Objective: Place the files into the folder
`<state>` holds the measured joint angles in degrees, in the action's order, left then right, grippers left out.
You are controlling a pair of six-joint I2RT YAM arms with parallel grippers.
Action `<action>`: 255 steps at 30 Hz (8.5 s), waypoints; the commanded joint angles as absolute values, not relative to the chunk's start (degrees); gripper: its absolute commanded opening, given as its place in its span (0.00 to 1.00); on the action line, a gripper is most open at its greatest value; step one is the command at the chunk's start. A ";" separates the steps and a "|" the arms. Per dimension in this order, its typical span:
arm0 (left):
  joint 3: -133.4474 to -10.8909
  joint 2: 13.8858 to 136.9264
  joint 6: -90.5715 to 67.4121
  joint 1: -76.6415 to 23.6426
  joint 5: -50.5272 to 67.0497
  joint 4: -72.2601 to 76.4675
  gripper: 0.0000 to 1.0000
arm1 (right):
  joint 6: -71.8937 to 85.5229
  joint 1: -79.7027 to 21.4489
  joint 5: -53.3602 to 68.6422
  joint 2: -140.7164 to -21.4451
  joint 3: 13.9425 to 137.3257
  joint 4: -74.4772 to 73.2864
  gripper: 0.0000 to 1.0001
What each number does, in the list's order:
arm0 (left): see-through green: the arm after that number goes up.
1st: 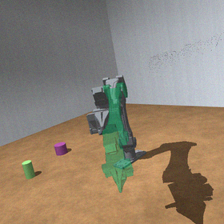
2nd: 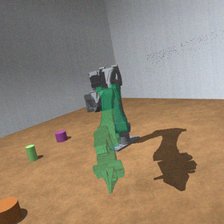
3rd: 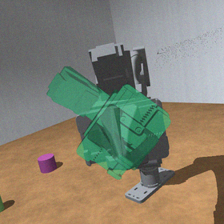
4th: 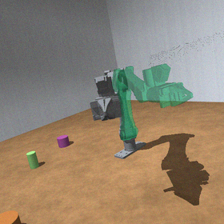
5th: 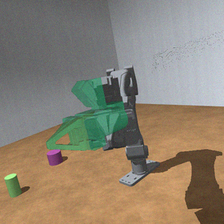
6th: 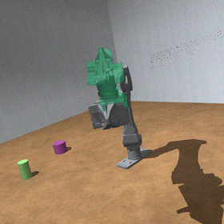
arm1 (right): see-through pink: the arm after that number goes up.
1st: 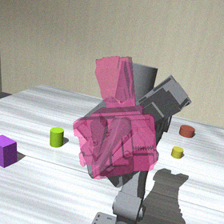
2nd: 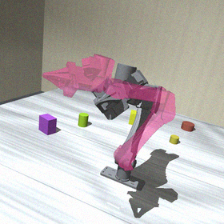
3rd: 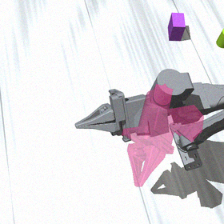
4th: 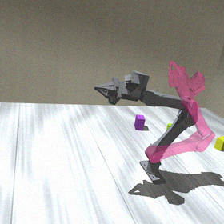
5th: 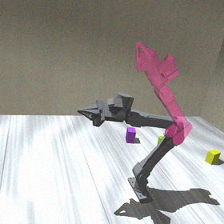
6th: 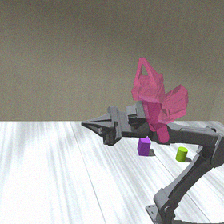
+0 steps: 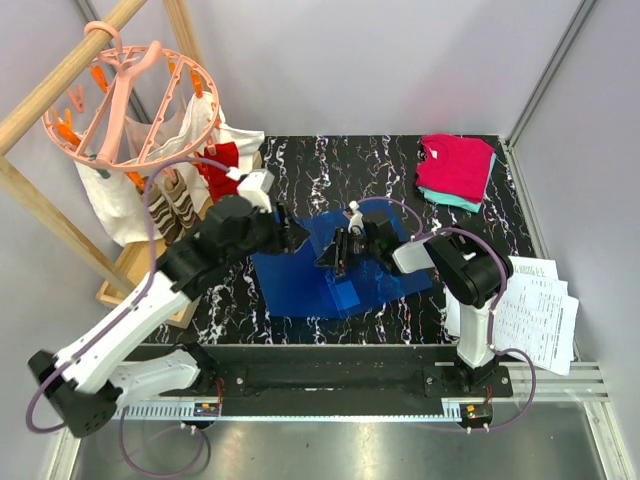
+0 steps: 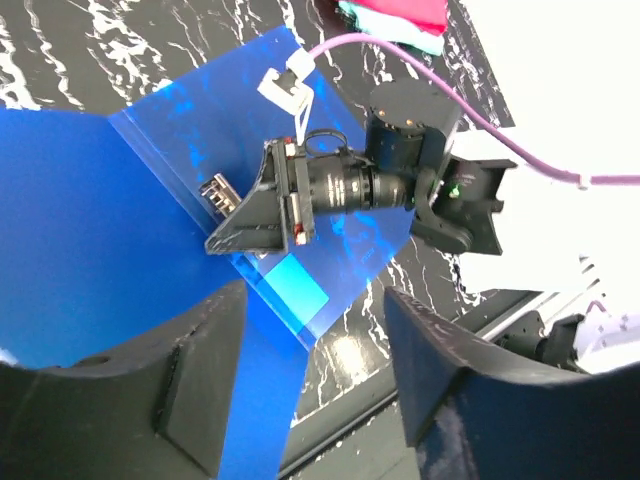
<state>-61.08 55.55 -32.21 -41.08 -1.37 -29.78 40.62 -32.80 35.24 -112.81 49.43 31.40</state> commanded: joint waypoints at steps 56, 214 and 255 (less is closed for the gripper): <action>-56.41 88.56 -51.59 -39.29 -7.64 -11.95 0.56 | 31.82 -22.24 26.10 -106.26 48.96 7.12 0.45; -40.69 87.63 -35.00 -46.58 -10.48 -4.49 0.03 | 38.50 -31.55 5.80 -113.21 48.61 3.34 0.00; -40.34 96.50 -38.67 -44.47 -6.59 1.23 0.00 | 44.47 -29.36 32.52 -109.86 49.92 22.50 0.25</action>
